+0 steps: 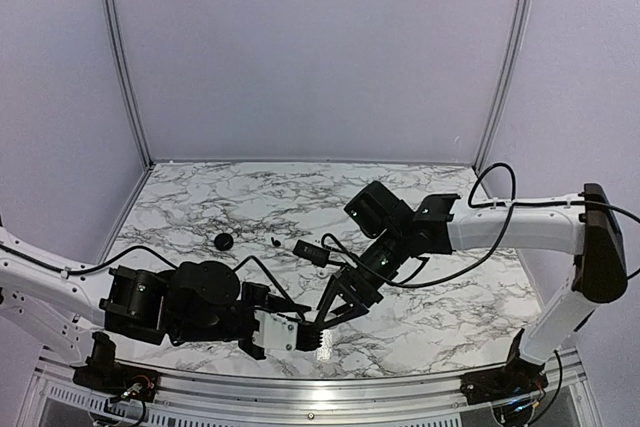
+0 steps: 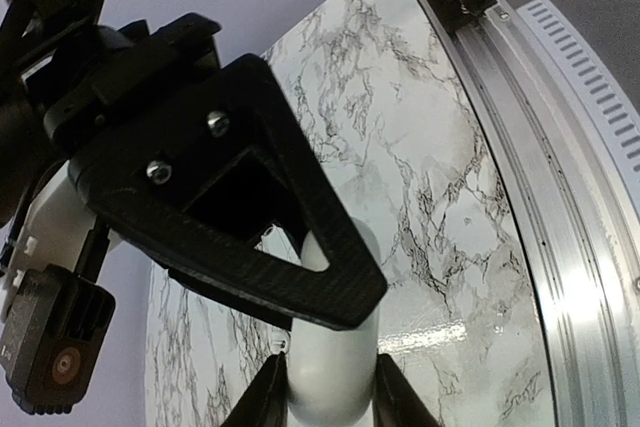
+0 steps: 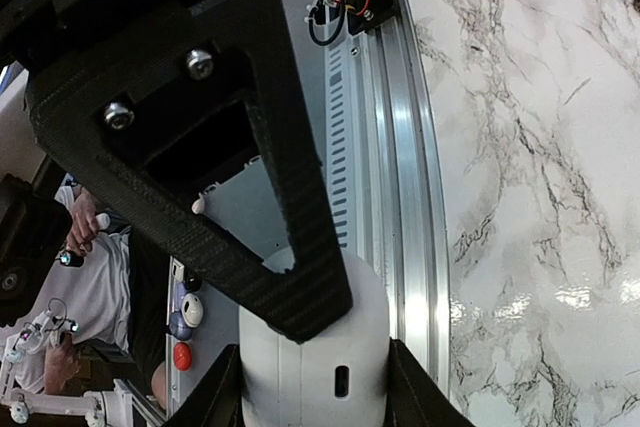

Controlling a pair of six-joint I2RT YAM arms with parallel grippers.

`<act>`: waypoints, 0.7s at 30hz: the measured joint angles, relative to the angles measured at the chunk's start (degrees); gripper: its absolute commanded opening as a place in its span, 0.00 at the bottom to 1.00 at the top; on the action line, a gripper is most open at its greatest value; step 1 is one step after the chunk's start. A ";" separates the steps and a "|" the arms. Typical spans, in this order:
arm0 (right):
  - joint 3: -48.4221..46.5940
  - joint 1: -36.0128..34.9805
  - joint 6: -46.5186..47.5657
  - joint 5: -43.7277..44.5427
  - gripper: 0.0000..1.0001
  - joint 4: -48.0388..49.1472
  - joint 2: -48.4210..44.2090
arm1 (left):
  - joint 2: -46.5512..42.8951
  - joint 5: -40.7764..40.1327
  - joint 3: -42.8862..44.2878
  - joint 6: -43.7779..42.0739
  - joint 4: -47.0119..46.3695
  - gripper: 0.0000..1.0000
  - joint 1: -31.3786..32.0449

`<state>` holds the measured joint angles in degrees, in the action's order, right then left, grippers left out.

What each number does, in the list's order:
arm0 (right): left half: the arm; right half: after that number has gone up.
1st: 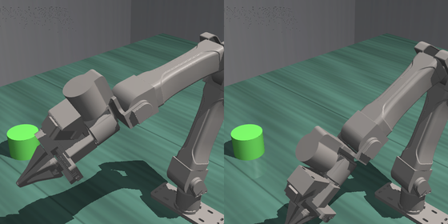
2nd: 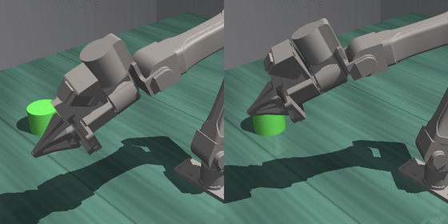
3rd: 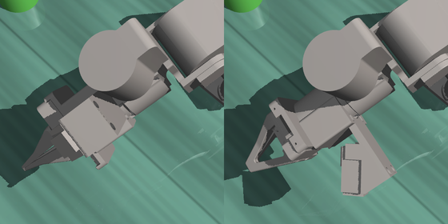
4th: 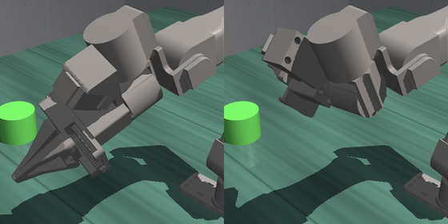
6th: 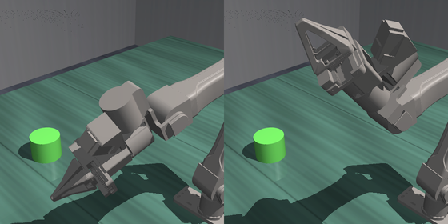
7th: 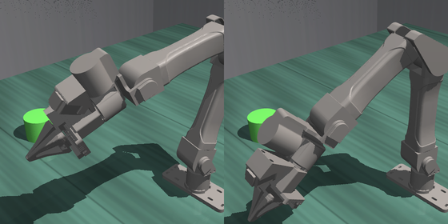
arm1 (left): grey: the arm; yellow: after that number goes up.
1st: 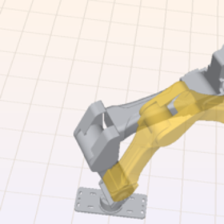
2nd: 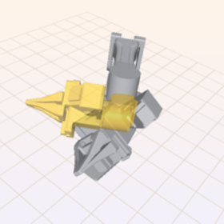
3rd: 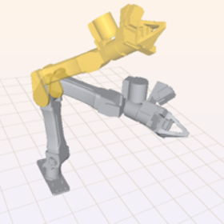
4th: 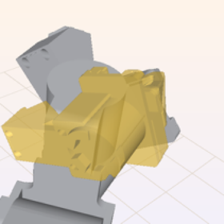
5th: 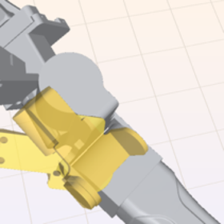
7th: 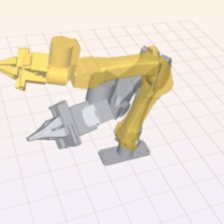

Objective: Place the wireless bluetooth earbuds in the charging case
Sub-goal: Pass from the right arm to the left

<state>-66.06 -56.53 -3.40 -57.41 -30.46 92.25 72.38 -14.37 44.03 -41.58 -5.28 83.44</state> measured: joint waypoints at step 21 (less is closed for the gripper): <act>1.18 3.93 1.18 7.78 0.80 5.20 -13.33 | -5.25 6.19 0.11 9.94 -0.20 0.01 -4.52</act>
<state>-64.88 -52.60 -2.22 -49.63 -25.26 78.91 67.13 -8.19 44.14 -31.64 -5.48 78.91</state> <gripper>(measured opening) 0.792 0.249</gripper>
